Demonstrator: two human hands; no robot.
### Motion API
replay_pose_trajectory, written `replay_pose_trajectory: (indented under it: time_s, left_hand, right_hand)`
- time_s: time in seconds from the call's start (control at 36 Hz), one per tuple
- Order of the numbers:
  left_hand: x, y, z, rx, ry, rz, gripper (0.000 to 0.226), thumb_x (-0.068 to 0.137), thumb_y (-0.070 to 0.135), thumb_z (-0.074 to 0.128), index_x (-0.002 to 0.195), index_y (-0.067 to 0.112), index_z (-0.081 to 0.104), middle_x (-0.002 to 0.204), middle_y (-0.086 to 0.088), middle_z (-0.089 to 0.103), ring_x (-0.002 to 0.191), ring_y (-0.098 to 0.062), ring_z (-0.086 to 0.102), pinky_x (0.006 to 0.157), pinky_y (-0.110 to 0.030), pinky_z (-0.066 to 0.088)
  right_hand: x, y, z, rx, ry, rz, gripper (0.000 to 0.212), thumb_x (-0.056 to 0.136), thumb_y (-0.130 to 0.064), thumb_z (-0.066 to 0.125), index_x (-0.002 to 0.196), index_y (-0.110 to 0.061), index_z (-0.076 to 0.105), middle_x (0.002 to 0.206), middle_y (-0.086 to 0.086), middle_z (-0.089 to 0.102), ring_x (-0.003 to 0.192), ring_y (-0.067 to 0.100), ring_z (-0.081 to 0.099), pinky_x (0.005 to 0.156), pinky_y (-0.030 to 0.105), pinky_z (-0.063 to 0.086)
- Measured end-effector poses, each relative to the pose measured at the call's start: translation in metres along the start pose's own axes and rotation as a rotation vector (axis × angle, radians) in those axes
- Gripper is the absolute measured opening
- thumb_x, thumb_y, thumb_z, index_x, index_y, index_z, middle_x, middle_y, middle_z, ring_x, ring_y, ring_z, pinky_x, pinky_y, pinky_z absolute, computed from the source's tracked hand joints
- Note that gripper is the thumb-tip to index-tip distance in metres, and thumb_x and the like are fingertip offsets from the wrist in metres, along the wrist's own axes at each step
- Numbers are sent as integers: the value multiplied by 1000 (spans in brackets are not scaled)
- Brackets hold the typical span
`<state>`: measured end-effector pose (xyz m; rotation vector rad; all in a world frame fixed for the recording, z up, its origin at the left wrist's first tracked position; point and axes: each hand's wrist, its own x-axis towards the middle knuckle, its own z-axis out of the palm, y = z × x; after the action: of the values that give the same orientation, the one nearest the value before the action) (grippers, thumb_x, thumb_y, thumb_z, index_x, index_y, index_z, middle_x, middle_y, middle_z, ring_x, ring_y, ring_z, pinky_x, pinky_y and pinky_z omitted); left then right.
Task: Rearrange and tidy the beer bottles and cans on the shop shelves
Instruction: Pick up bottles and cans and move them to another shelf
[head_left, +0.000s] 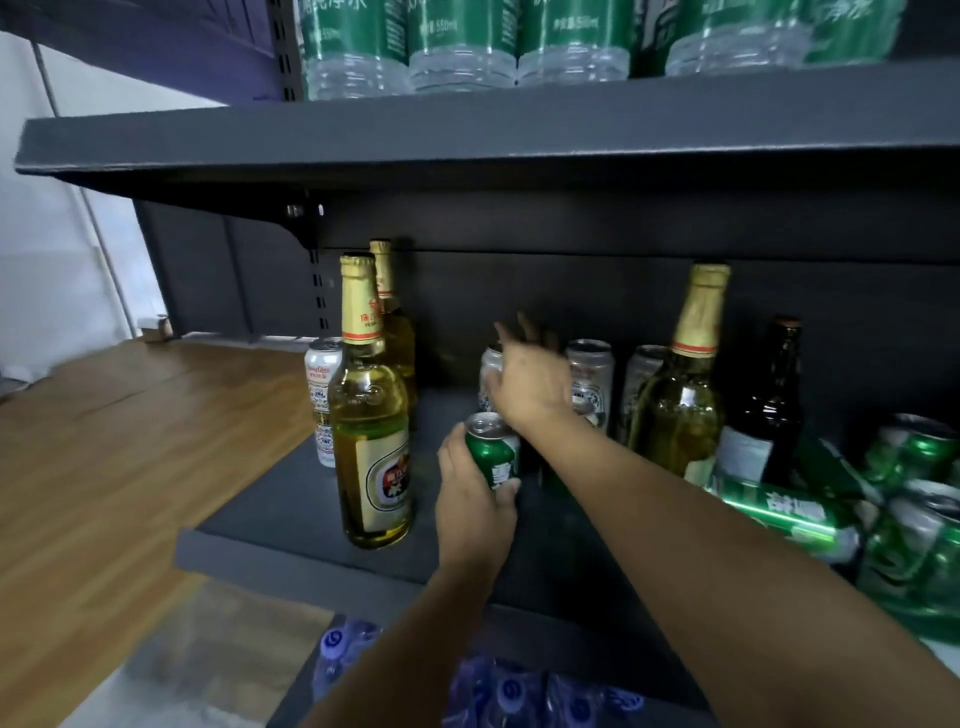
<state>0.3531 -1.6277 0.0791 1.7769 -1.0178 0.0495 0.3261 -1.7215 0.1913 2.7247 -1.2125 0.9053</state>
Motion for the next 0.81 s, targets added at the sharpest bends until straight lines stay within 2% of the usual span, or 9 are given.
replay_pose_trajectory:
  time_s: [0.06, 0.17, 0.25, 0.31, 0.39, 0.47, 0.58, 0.67, 0.81]
  left_hand:
    - [5, 1, 2, -1, -1, -4, 80, 81, 10, 71, 146, 10, 24, 146, -4, 31, 130, -21, 38, 96, -16, 27]
    - [10, 5, 6, -5, -16, -46, 82, 85, 9, 66, 150, 12, 15, 153, -5, 23, 132, -27, 40, 103, -36, 34]
    - [5, 11, 13, 52, 71, -68, 90, 85, 7, 65, 153, 11, 6, 159, -8, 13, 144, -27, 21, 113, -40, 26]
    - [-3, 22, 17, 133, 197, 0, 87, 82, 10, 68, 151, 6, 16, 157, -13, 20, 145, -28, 18, 117, -42, 19]
    - [-17, 47, 27, 142, 308, 225, 68, 78, 18, 68, 138, 5, 40, 137, -17, 47, 128, -34, 42, 110, -48, 30]
    - [-36, 70, 39, 7, 49, 302, 67, 84, 39, 62, 140, 12, 37, 130, -7, 50, 122, -25, 47, 101, -43, 41]
    - [-49, 83, 64, -80, -318, 175, 102, 77, 45, 70, 152, 25, 4, 152, -2, 29, 137, -22, 32, 104, -44, 38]
    - [-47, 86, 72, -140, -303, 58, 99, 80, 33, 71, 153, 25, 6, 153, -3, 29, 137, -23, 34, 103, -40, 36]
    - [-34, 73, 66, -78, -177, -31, 88, 78, 38, 72, 150, 26, 22, 137, -3, 48, 123, -27, 50, 94, -40, 44]
  right_hand:
    - [-16, 2, -12, 101, 254, -16, 48, 96, -30, 48, 142, -22, 41, 145, 5, 41, 131, 28, 36, 102, 40, 32]
    - [-45, 12, -51, 298, 915, 0, 37, 85, -26, 51, 118, -10, 60, 101, 10, 60, 101, 25, 45, 92, 41, 27]
    - [-57, 31, -78, 427, 1111, 165, 46, 81, -31, 51, 118, -5, 57, 110, 12, 59, 111, 23, 40, 99, 39, 24]
    - [-64, 46, -91, 479, 1055, 343, 52, 84, -38, 51, 125, -6, 51, 122, 11, 55, 122, 24, 38, 105, 39, 20]
    - [-72, 71, -91, 455, 677, 514, 60, 93, -50, 49, 133, -7, 41, 134, 11, 49, 131, 27, 36, 110, 42, 19]
    - [-78, 85, -78, 574, 371, 508, 56, 88, -60, 52, 118, -13, 50, 115, 9, 61, 113, 32, 54, 97, 45, 41]
    - [-79, 84, -68, 658, 351, 524, 34, 90, -41, 60, 106, -13, 51, 105, 8, 64, 104, 33, 57, 85, 42, 48]
    - [-75, 79, -66, 669, 352, 524, 31, 91, -38, 60, 106, -13, 50, 105, 9, 64, 103, 32, 56, 85, 41, 47]
    - [-63, 68, -58, 730, 284, 485, 34, 91, -37, 60, 109, -10, 51, 106, 10, 61, 104, 31, 58, 90, 45, 47]
